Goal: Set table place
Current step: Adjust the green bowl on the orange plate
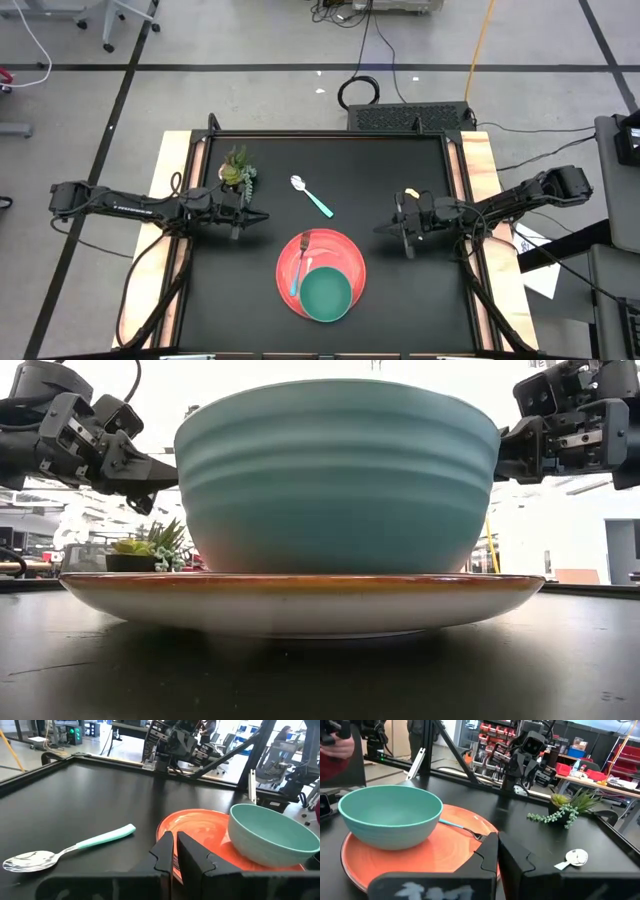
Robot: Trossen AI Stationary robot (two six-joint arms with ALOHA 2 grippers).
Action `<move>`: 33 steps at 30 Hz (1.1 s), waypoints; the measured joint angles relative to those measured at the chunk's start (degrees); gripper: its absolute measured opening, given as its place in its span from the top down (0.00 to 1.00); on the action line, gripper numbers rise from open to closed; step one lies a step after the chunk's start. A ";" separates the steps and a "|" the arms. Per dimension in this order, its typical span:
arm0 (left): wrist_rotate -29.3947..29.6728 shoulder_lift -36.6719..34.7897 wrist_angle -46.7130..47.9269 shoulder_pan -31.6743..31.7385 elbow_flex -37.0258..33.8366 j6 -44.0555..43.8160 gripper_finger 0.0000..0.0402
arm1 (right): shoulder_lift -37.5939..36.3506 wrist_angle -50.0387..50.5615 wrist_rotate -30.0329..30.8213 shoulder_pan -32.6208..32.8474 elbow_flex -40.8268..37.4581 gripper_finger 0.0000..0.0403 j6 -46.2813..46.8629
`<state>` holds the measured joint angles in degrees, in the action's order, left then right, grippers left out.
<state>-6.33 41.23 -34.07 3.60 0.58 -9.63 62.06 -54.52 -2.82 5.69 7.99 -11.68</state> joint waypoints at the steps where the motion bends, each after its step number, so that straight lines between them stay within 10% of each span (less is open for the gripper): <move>1: 0.00 0.00 0.06 0.00 0.00 0.10 0.94 | 0.00 -0.09 -0.02 0.00 0.00 1.00 0.07; 10: -6.08 0.03 3.36 -3.84 2.66 -7.50 0.94 | 0.00 -0.05 -0.19 0.00 0.00 1.00 -0.07; 18: 3.89 1.23 10.44 -16.03 14.56 -5.22 0.94 | 0.00 0.09 -0.19 0.00 0.00 1.00 -0.01; 33: 11.12 29.22 34.80 -19.05 42.24 -6.12 0.94 | -0.02 -0.08 -0.19 0.00 -1.20 1.00 0.09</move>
<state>4.79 70.45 0.73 -15.45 42.82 -15.76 62.04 -54.60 -3.01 5.69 6.79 -11.60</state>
